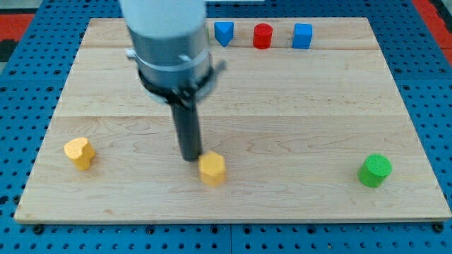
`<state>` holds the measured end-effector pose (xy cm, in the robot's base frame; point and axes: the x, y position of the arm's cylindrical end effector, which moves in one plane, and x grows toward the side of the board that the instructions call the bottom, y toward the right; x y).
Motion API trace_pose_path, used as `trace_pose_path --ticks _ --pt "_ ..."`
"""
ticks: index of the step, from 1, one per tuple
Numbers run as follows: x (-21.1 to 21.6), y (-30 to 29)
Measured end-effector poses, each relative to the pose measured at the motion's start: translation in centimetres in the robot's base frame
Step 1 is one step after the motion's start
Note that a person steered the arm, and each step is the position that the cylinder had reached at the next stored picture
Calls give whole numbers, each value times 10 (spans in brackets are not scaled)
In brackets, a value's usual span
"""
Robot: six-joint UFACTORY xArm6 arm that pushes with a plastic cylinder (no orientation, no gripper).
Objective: Push the yellow hexagon to the center left
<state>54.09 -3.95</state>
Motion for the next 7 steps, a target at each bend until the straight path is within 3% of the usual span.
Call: trace_pose_path --ticks 1,2,3,4,6,7 --pt "4 34" --pt "9 -43" --pt "76 -18" --pt "77 23" --pt "27 95" --pt "-30 77"
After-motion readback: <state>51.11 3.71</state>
